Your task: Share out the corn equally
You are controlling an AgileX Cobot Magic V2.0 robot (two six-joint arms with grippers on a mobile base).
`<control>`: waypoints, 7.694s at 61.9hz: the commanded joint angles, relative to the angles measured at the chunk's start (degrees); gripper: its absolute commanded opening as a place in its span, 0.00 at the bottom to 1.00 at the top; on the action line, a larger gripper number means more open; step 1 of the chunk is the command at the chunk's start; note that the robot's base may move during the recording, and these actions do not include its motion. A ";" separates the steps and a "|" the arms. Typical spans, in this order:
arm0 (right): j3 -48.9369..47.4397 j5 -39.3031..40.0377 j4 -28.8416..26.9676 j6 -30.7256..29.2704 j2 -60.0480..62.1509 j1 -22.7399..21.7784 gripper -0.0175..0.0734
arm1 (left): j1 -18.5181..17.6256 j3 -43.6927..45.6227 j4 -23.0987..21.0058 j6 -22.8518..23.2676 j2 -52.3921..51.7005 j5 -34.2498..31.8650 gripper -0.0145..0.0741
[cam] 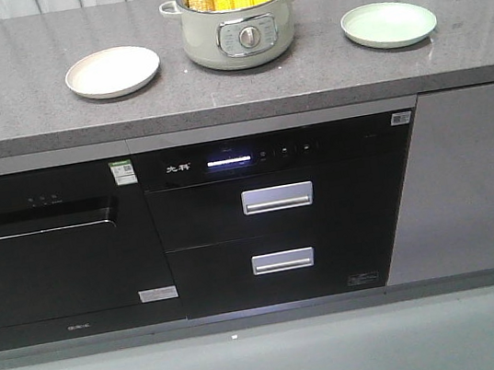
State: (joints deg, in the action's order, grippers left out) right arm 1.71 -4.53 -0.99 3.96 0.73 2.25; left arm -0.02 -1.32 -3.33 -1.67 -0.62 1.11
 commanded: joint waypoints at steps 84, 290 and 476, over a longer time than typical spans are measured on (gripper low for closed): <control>0.55 4.53 0.46 -0.33 0.18 -0.31 0.19 | -0.31 -0.77 -0.11 0.42 -0.85 -4.00 0.16; 0.55 4.53 0.46 -0.33 0.18 -0.31 0.19 | -0.31 -0.77 -0.11 0.42 -0.85 -4.00 0.16; 0.55 4.53 0.46 -0.33 0.18 -0.31 0.19 | -0.31 -0.77 -0.11 0.42 -0.85 -4.00 0.16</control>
State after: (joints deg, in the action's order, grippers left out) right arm 1.71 -4.53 -0.99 3.96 0.73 2.25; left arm -0.02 -1.32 -3.33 -1.67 -0.62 1.11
